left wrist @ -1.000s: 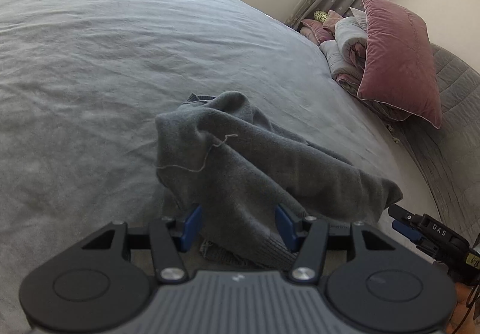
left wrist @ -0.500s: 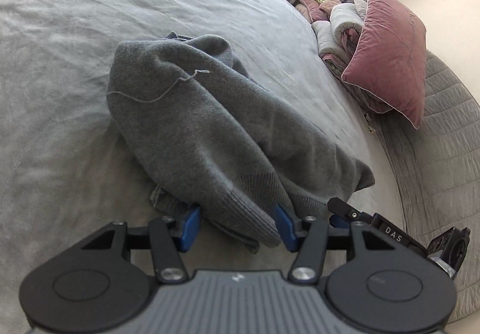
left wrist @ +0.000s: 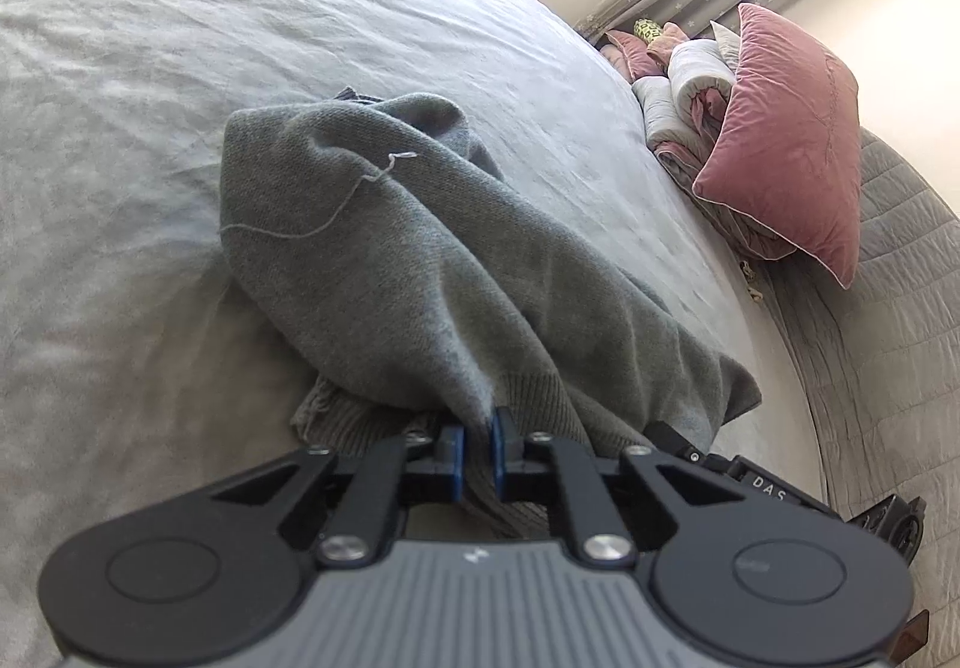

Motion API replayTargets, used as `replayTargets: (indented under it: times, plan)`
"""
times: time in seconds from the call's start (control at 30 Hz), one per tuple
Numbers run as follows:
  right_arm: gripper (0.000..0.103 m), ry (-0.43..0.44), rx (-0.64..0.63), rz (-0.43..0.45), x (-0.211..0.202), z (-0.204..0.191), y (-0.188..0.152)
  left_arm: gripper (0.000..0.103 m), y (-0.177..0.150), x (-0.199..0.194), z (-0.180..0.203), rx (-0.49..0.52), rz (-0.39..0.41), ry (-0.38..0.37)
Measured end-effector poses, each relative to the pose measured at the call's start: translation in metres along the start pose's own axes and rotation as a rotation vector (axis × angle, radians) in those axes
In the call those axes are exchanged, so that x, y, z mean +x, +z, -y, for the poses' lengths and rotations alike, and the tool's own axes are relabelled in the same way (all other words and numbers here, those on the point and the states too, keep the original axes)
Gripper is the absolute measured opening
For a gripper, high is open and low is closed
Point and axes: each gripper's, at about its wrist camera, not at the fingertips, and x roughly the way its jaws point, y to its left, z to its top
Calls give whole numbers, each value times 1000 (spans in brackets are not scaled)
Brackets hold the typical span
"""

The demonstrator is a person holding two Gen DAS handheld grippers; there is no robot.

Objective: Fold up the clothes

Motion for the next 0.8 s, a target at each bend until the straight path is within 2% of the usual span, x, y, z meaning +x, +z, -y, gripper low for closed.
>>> replayTargets:
  times: [0.13, 0.27, 0.63, 0.8]
  plan:
    - [9, -13, -97, 30, -30, -13, 3, 7, -4, -16, 7, 17, 5, -50]
    - [9, -45, -140, 29, -56, -25, 4, 7, -12, -38, 18, 68, 4, -84]
    - [9, -133, -226, -80, -109, -45, -7, 7, -47, -99, 20, 79, -78, -176]
    - [9, -168, -284, -147, -118, -55, -23, 7, -69, -129, 12, 118, -71, -182]
